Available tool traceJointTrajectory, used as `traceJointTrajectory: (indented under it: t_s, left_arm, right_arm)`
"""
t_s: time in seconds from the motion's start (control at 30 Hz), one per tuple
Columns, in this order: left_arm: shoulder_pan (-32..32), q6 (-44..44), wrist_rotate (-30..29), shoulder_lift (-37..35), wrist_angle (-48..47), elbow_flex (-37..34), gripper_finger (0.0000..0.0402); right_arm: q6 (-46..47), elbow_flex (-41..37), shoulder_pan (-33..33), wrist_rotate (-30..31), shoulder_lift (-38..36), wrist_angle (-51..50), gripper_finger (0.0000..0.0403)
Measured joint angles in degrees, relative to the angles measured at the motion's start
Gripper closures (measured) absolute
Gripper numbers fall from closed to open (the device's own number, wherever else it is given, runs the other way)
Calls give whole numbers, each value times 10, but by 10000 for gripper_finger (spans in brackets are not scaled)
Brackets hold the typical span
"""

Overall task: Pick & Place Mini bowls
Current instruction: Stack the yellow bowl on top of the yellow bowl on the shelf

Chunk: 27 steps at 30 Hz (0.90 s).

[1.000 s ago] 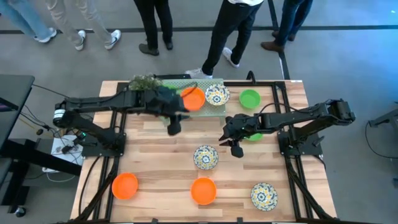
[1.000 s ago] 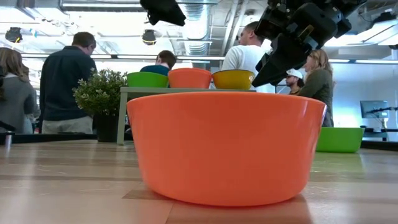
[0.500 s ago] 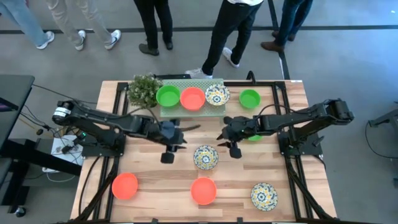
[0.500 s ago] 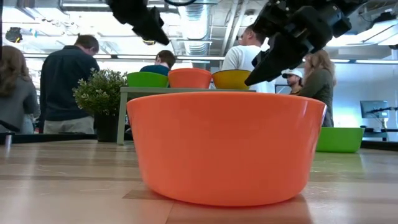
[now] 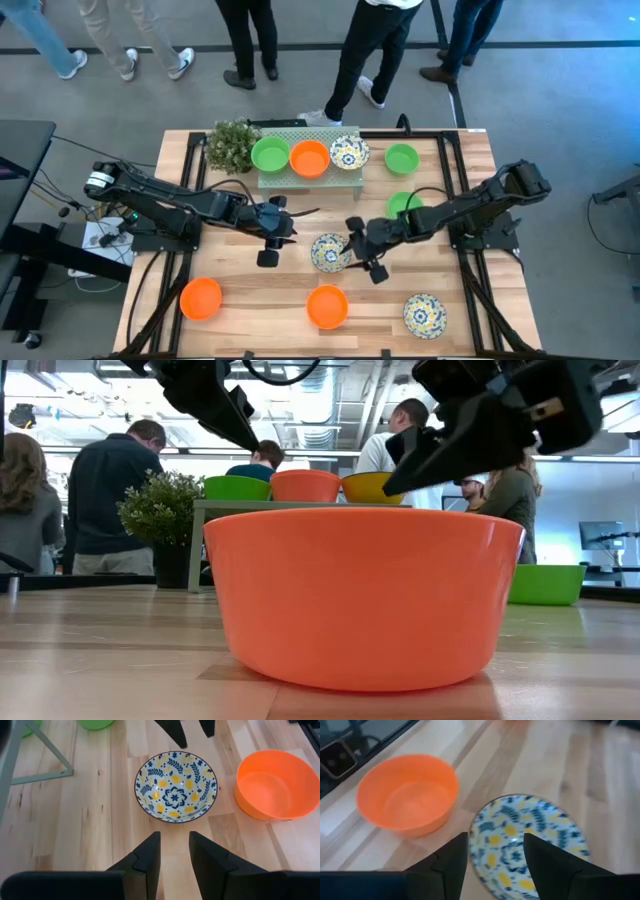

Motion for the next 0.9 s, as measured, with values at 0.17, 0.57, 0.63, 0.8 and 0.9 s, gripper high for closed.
traceJointTrajectory:
  t_s: [0.17,0.57,0.63,0.8,0.9]
  left_arm:
    - [0,-12,0,0,0,0,298]
    - [0,-12,0,0,0,0,298]
    - [0,-12,0,0,0,0,298]
    - [0,-12,0,0,0,0,298]
    - [0,-12,0,0,0,0,298]
  right_arm:
    - [15,0,17,1,33,-2,211]
    - [-30,0,19,35,80,1,217]
    - [-46,0,19,39,80,2,224]
    - [-73,0,19,47,80,1,265]
    - [-79,0,19,46,80,0,302]
